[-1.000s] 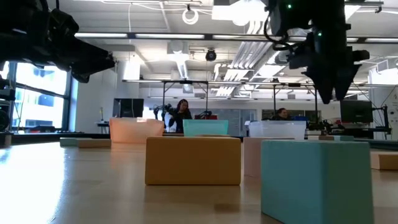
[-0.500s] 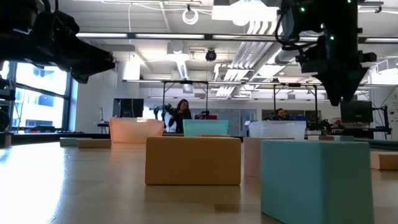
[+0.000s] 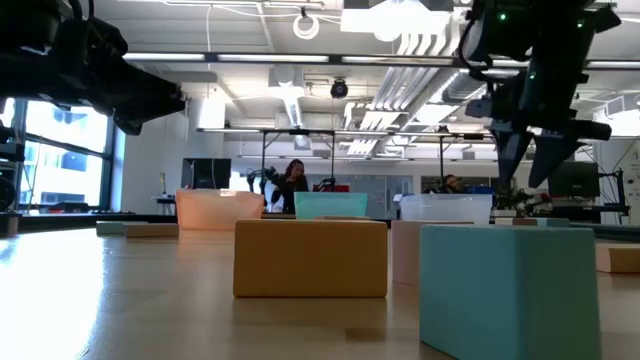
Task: Sort & place blocks by color
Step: Put the brown block into the transparent bin
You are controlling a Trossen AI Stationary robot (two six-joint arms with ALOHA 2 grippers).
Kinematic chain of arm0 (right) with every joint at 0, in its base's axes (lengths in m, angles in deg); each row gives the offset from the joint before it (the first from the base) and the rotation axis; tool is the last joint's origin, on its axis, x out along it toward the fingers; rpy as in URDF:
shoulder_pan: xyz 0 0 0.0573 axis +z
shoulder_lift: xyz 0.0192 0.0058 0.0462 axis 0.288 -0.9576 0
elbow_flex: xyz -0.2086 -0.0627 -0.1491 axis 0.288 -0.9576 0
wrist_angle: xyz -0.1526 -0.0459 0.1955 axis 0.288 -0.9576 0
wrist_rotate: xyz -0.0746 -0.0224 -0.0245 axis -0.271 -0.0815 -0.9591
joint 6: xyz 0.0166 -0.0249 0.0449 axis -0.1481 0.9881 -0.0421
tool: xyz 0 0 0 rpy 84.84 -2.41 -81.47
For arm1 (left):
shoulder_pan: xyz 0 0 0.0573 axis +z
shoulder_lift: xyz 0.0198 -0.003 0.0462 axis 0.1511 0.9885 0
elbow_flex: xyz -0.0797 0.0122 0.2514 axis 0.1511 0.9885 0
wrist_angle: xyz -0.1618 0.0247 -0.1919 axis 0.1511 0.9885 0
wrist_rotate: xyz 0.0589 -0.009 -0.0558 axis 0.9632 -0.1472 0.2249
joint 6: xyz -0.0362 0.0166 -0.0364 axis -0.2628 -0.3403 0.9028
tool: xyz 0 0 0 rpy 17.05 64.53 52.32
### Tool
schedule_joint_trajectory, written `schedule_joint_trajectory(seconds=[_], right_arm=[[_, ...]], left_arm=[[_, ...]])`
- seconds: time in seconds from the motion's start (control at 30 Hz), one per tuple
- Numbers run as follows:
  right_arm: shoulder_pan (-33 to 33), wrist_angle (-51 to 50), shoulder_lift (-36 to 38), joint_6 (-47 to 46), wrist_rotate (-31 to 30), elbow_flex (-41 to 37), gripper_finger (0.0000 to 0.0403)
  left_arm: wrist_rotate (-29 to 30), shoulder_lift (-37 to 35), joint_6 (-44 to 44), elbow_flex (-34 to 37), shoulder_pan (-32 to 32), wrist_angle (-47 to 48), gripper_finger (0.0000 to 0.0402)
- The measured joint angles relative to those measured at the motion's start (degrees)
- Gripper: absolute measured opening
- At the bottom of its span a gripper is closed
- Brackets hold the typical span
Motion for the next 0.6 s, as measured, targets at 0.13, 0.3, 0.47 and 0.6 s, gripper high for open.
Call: schedule_joint_trajectory(seconds=[0.13,0.3,0.47,0.6], right_arm=[[0.0,3.11,-1.63,-3.15,-1.45,-2.25,0.0209],[0.0,5.37,-4.25,-4.23,-1.4,-2.82,0.0209],[0.0,6.59,-6.52,-4.84,-1.38,-2.82,0.0209],[0.0,6.54,-8.76,-5.85,-1.43,-2.82,0.0209]], left_arm=[[-0.02,0.0,0.24,0.02,0.0,0.09,0.0211],[-0.01,0.0,0.25,0.01,0.0,0.14,0.0211],[-0.02,0.0,0.24,0.0,0.0,0.62,0.0211],[-0.02,0.0,0.24,0.02,0.0,1.48,0.0211]])
